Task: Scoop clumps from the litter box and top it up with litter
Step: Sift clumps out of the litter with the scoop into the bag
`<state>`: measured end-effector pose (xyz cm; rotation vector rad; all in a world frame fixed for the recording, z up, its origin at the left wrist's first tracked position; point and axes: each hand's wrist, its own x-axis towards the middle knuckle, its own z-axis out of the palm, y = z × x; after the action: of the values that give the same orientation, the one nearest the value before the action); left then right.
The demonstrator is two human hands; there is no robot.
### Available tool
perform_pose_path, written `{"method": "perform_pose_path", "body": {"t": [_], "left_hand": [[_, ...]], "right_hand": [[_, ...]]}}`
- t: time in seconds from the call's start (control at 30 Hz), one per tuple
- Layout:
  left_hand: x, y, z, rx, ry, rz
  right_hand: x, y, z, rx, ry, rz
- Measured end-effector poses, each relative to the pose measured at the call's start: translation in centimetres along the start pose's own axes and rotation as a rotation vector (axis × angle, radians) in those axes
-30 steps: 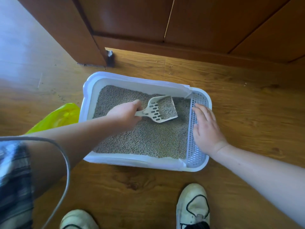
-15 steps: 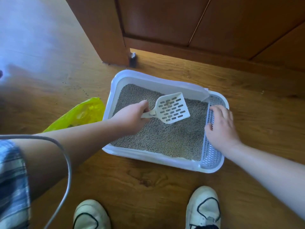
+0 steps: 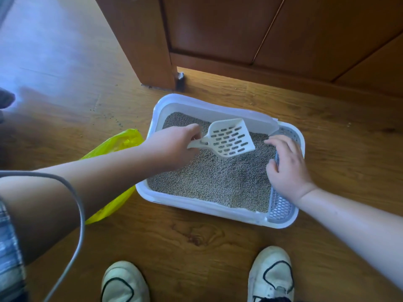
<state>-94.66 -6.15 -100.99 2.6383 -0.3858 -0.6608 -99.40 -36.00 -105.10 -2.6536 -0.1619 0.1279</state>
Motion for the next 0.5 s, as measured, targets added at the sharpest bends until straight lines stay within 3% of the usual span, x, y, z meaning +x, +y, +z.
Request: {"method": "perform_pose_path", "body": {"t": [0.1,0.2,0.33,0.4,0.5], "left_hand": [[-0.7,-0.8,-0.5,0.04,-0.051,-0.036],[-0.9,-0.7,0.1,0.023,-0.213,-0.056],[-1.3,-1.2,0.4,-0.356,-0.391,-0.215],[-1.6,-1.3,1.0,-0.308,-0.361,-0.178],[-1.3,-1.2,3.2,-0.028,-0.194,-0.058]], "right_hand": [[0.5,-1.4,0.4,0.052,0.012,-0.031],[0.8,-2.1,0.6,0.052,-0.009,-0.062],[0.9,-2.3,0.8,0.048,-0.037,-0.067],[0.8,-2.5,0.8,0.047,-0.055,-0.066],[0.6,-2.8,0.6,0.044,-0.08,-0.06]]}}
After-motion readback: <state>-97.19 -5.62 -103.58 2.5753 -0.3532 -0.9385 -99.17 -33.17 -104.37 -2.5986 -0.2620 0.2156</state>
